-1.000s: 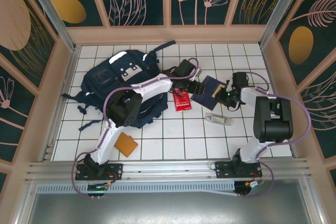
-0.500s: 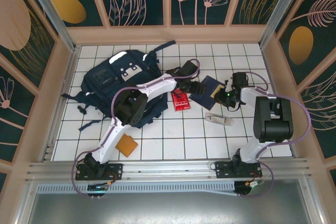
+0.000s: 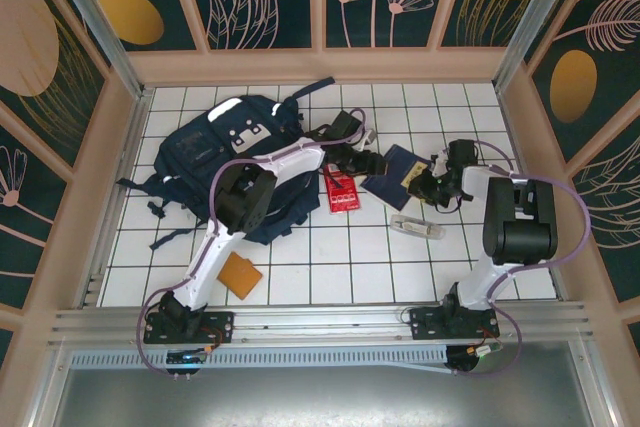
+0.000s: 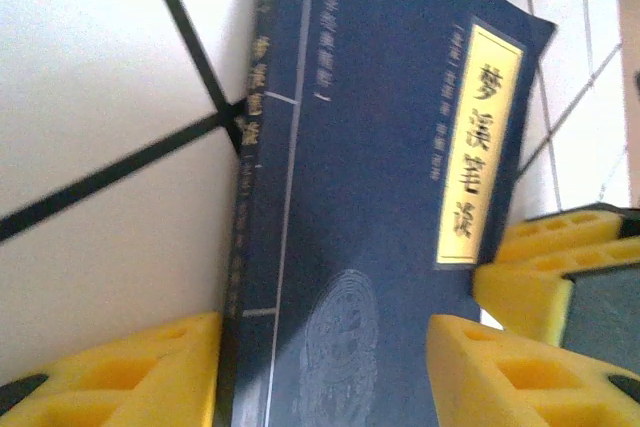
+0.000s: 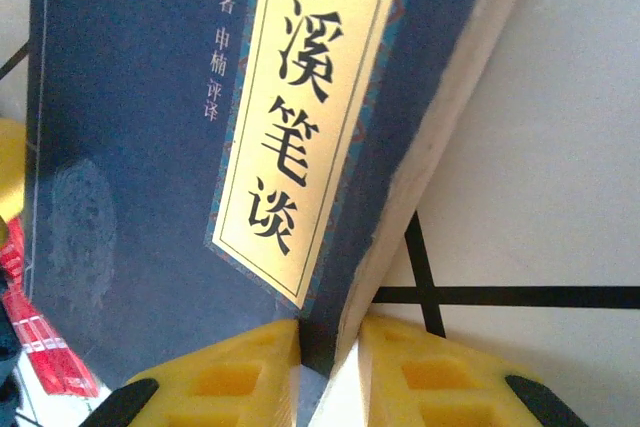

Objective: Pack books, pencil case, and school supplies into a backpack

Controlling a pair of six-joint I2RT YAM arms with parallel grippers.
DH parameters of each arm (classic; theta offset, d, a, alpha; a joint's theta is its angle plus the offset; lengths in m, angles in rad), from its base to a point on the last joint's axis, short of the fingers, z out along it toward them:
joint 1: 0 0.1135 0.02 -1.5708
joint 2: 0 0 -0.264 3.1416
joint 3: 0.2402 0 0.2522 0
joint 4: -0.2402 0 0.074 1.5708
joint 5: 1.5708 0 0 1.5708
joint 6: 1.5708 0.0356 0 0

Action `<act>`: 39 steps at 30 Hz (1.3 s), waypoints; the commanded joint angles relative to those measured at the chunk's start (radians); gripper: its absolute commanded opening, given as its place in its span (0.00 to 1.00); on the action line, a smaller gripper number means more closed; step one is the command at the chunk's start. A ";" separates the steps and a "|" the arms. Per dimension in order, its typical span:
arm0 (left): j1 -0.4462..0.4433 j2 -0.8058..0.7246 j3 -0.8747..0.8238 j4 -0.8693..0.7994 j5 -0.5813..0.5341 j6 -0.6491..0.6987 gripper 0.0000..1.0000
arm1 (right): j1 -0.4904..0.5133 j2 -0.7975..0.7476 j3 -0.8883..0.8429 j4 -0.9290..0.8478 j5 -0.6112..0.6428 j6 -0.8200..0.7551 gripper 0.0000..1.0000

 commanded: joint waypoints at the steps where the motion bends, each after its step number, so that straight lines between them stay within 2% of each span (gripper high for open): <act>1: -0.068 -0.017 -0.025 0.008 0.204 -0.045 0.54 | -0.004 0.047 -0.035 0.086 -0.038 -0.043 0.22; 3: -0.064 -0.015 -0.032 0.019 0.229 -0.062 0.53 | -0.008 0.033 -0.044 0.099 -0.040 -0.061 0.22; 6: -0.053 -0.013 -0.047 0.026 0.231 -0.093 0.46 | -0.009 0.011 -0.041 0.108 -0.044 -0.068 0.22; 7: -0.052 -0.015 -0.047 0.014 0.202 -0.087 0.41 | -0.008 0.004 -0.041 0.110 -0.044 -0.068 0.22; 9: -0.045 -0.027 -0.033 -0.028 0.114 -0.064 0.22 | -0.009 -0.017 -0.048 0.124 -0.059 -0.062 0.22; 10: -0.041 -0.041 -0.035 -0.031 0.083 -0.058 0.16 | -0.009 -0.030 -0.055 0.129 -0.059 -0.058 0.23; 12: -0.036 -0.093 -0.059 0.001 0.024 -0.066 0.05 | -0.012 -0.079 -0.081 0.154 -0.044 -0.029 0.34; 14: -0.031 -0.162 -0.096 0.052 -0.018 -0.091 0.00 | -0.023 -0.144 -0.099 0.175 -0.061 0.012 0.48; 15: -0.027 -0.203 -0.117 0.074 -0.036 -0.110 0.00 | -0.028 -0.188 -0.107 0.181 -0.067 0.040 0.55; 18: -0.008 -0.323 -0.165 0.100 -0.097 -0.153 0.00 | -0.030 -0.345 -0.125 0.192 -0.080 0.168 0.66; 20: 0.009 -0.415 -0.217 0.111 -0.164 -0.186 0.00 | -0.028 -0.445 -0.147 0.219 -0.089 0.278 0.69; 22: 0.031 -0.521 -0.343 0.189 -0.217 -0.266 0.00 | -0.016 -0.527 -0.174 0.254 -0.126 0.422 0.74; 24: 0.056 -0.634 -0.505 0.343 -0.248 -0.403 0.00 | 0.032 -0.597 -0.189 0.244 -0.110 0.579 0.76; 27: 0.064 -0.746 -0.655 0.486 -0.278 -0.526 0.00 | 0.136 -0.665 -0.187 0.216 -0.043 0.808 0.77; 30: 0.064 -0.792 -0.734 0.560 -0.235 -0.650 0.00 | 0.291 -0.694 -0.203 0.352 0.022 1.067 0.81; 33: 0.062 -0.808 -0.803 0.641 -0.187 -0.769 0.00 | 0.448 -0.668 -0.195 0.498 0.135 1.237 0.83; 39: 0.058 -0.889 -0.862 0.670 -0.207 -0.815 0.00 | 0.574 -0.533 -0.126 0.565 0.329 1.332 0.84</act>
